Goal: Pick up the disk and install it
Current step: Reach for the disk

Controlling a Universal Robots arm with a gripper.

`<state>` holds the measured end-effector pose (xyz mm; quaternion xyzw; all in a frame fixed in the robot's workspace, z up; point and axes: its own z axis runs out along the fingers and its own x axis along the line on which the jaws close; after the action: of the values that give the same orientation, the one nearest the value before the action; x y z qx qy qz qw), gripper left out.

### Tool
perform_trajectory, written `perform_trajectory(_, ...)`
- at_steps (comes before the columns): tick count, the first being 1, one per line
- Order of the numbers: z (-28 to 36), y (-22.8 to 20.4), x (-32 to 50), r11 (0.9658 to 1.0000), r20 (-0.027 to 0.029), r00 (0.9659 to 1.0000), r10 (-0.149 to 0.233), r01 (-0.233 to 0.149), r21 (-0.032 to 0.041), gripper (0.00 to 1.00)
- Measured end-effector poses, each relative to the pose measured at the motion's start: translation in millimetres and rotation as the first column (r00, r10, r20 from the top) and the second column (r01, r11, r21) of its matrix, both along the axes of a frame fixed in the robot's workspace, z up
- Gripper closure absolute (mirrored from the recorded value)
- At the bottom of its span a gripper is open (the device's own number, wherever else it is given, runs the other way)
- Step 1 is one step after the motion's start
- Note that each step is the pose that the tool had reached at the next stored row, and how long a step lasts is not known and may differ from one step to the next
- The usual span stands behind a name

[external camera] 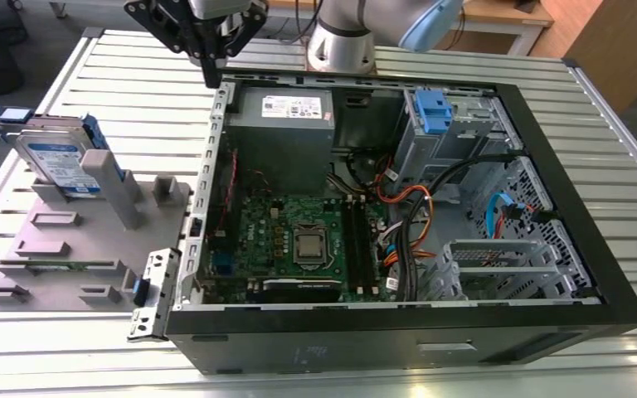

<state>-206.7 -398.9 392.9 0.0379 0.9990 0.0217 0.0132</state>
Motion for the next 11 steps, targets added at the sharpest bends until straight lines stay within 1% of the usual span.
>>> perform_trajectory(6, 0.0, 0.0, -10.4, 1.0, 0.0004, 1.0, 0.0, 0.0, 0.0001, 0.89)
perform_trajectory(11, 0.0, 0.0, -16.0, 1.0, 0.0003, 1.0, 0.0, 0.0, 0.0, 0.89)
